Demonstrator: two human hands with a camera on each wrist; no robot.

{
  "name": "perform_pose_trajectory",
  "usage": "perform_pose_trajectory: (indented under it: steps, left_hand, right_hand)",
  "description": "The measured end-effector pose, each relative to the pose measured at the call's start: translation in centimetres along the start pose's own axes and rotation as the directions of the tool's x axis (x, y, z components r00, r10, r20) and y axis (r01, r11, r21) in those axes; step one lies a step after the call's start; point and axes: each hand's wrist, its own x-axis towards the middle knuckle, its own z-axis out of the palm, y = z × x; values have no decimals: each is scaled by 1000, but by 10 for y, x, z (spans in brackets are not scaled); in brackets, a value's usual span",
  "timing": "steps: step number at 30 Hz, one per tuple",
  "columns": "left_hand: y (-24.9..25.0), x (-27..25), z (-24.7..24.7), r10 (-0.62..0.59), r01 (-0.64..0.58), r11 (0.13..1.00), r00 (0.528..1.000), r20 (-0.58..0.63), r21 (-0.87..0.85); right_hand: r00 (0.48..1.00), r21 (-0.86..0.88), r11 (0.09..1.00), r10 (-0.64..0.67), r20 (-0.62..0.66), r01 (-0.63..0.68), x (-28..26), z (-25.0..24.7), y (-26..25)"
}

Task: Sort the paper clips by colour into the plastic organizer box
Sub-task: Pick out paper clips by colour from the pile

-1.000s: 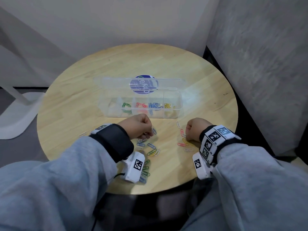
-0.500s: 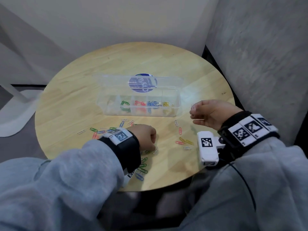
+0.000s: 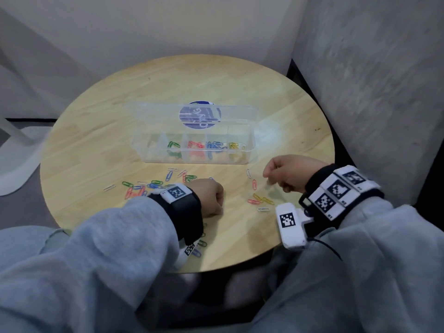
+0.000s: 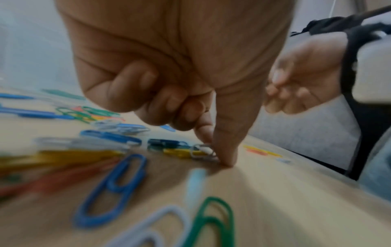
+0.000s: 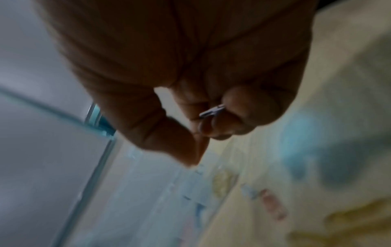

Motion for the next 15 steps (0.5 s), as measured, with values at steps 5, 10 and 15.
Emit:
perform_pose_trajectory:
  steps: [5, 10, 15]
  left_hand:
    - [-20, -4, -20, -65, 72, 868, 997, 31, -492]
    - [-41, -17, -48, -153, 108, 499, 988, 36, -860]
    - [-52, -21, -55, -223, 117, 514, 975, 0, -850]
  right_hand:
    - [992, -618, 786, 98, 74, -31, 0, 24, 0]
    - [994, -736, 676, 103, 46, -36, 6, 38, 0]
    - [992, -845, 535, 106, 62, -4, 13, 48, -2]
